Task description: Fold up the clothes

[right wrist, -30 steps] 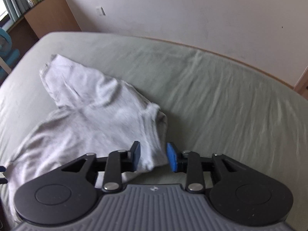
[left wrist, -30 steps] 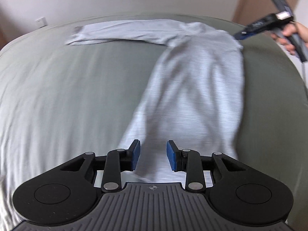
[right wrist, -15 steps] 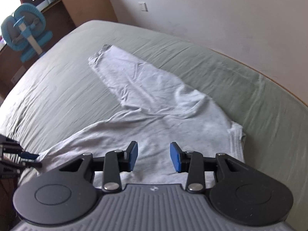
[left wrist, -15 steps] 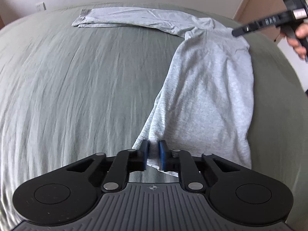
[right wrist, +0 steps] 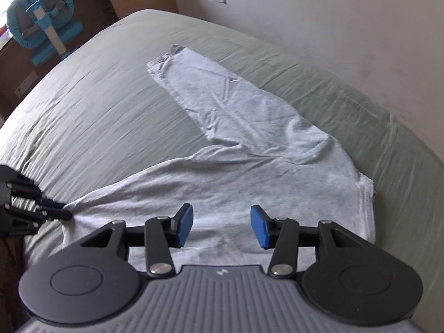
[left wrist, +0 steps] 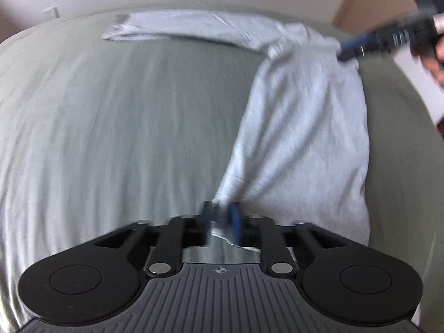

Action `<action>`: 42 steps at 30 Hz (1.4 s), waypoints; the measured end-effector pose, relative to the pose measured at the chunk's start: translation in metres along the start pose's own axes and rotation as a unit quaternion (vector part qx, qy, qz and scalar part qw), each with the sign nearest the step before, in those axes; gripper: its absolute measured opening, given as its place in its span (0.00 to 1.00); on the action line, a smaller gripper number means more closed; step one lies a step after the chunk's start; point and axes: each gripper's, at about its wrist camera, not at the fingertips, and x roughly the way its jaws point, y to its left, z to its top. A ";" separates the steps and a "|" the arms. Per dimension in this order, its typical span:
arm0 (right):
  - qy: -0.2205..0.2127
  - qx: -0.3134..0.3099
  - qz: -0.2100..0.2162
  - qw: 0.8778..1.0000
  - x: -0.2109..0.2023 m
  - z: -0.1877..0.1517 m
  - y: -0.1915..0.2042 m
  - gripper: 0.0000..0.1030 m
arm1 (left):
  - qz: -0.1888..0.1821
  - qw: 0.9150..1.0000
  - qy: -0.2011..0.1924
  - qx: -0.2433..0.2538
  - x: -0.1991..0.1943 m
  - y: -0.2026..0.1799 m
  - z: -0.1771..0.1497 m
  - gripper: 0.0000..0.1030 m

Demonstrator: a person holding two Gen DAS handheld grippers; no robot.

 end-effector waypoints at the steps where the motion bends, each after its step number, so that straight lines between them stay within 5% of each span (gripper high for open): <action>1: 0.000 -0.001 -0.002 1.000 0.000 0.001 0.001 0.52 | 0.005 1.000 -0.013 -0.007 -0.007 0.008 0.007 0.43; 9: -0.002 0.008 -0.011 1.000 0.013 0.027 -0.002 0.54 | 0.030 0.997 -0.048 -0.053 0.007 0.060 0.076 0.49; 13: -0.012 0.013 -0.050 0.999 0.025 0.048 -0.008 0.54 | 0.038 0.995 -0.061 -0.066 0.028 0.075 0.109 0.49; 20: -0.018 0.084 -0.142 0.986 0.037 0.053 -0.078 0.54 | -0.049 0.996 -0.056 -0.050 0.050 0.034 0.135 0.49; 23: -0.021 0.118 -0.123 0.985 0.043 0.051 -0.110 0.54 | -0.082 0.995 -0.044 -0.047 0.067 0.007 0.141 0.49; 27: -0.008 0.080 -0.103 0.991 0.062 0.051 -0.109 0.54 | -0.087 0.995 -0.038 -0.038 0.088 -0.013 0.153 0.49; 28: -0.003 0.069 -0.107 0.992 0.067 0.051 -0.107 0.52 | -0.087 0.995 -0.038 -0.033 0.091 -0.019 0.156 0.49; 31: 0.006 0.051 -0.105 0.993 0.077 0.051 -0.105 0.25 | -0.086 0.995 -0.038 -0.021 0.096 -0.030 0.159 0.49; 34: 0.007 0.050 -0.093 0.994 0.075 0.051 -0.107 0.13 | -0.072 0.997 -0.029 -0.009 0.108 -0.038 0.163 0.49; 39: 0.003 0.070 -0.093 0.993 0.073 0.050 -0.119 0.15 | -0.050 0.998 -0.027 -0.007 0.122 -0.048 0.163 0.49; 41: 0.011 0.085 -0.094 0.992 0.077 0.050 -0.123 0.39 | -0.049 0.998 -0.031 -0.004 0.121 -0.050 0.162 0.49; 42: 0.008 0.078 -0.107 0.991 0.078 0.050 -0.121 0.43 | -0.057 0.998 -0.033 -0.013 0.117 -0.044 0.162 0.49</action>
